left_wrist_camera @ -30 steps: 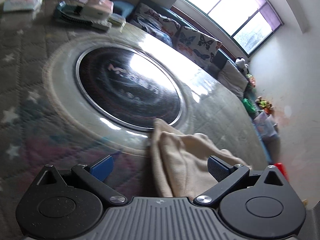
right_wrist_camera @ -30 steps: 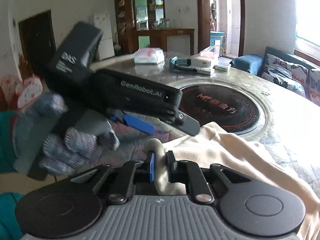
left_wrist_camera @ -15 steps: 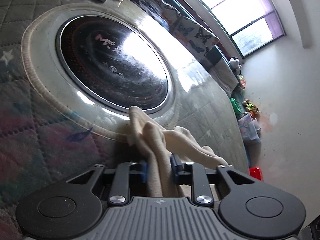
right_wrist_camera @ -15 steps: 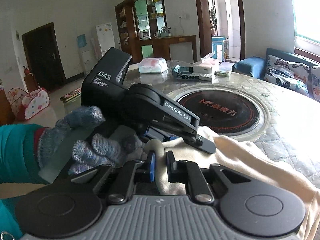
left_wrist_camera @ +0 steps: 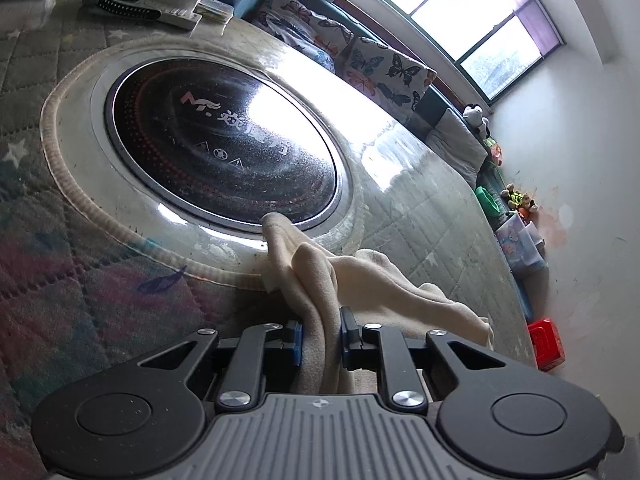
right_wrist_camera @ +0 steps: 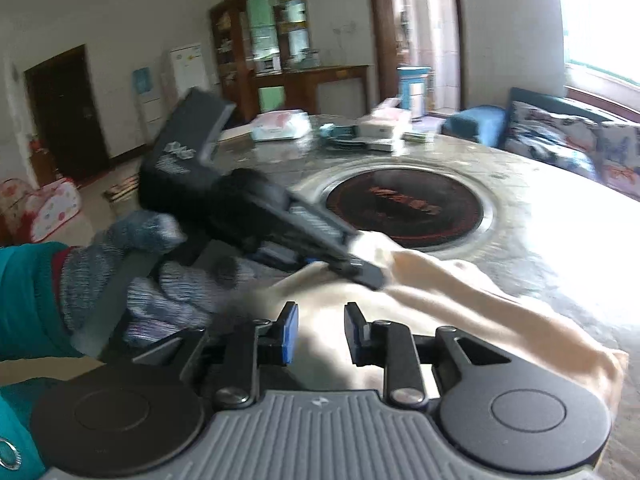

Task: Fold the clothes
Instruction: 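Grasp the sweatshirt edge with the left gripper while the right gripper holds its edge, then lift the sweatshirt with both grippers and carry it away from the hob, then lower the sweatshirt onto the table with both grippers, then open both grippers and release the folded sweatshirt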

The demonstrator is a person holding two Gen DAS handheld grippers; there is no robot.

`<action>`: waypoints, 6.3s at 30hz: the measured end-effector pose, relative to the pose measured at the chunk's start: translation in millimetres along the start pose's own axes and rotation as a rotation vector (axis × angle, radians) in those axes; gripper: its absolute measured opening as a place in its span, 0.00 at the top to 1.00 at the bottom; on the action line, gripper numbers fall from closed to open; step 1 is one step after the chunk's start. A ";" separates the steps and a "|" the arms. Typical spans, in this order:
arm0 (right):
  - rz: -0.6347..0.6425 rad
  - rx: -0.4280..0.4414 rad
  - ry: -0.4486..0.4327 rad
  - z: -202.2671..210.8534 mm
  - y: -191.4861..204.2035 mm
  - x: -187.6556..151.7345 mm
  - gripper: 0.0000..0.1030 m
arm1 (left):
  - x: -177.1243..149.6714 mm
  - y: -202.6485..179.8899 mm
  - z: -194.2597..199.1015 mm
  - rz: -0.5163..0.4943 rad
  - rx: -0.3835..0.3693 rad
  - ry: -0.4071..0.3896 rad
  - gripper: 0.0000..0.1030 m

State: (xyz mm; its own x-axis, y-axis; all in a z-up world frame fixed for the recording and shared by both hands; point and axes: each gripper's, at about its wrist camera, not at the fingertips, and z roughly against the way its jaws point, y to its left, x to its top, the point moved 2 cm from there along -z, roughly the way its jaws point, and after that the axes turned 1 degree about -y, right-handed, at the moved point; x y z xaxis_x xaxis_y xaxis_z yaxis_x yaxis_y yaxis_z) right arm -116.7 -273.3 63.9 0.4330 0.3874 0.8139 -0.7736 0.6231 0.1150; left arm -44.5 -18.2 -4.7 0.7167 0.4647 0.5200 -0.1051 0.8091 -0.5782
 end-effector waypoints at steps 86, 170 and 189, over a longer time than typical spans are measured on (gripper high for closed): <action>-0.435 -0.793 -0.217 154.9 -234.6 -59.1 0.88 | -25.0 -232.5 -133.1 -0.547 -0.053 0.061 0.85; -0.391 -0.719 -0.021 143.5 -195.9 -125.5 0.51 | -82.0 -230.4 -122.3 -0.825 -0.060 0.038 0.59; -0.349 -0.729 -0.102 131.9 -170.0 -104.4 0.51 | -81.7 -214.1 -115.8 -0.765 -0.049 0.036 0.55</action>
State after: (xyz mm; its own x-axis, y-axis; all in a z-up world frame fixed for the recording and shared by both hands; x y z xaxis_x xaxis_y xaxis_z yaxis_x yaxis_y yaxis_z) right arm -91.5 -509.2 34.5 0.5220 0.0473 0.8516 -0.0911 0.9958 0.0006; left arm -0.7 -271.0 3.7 0.5995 -0.2309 0.7663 0.4591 0.8835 -0.0930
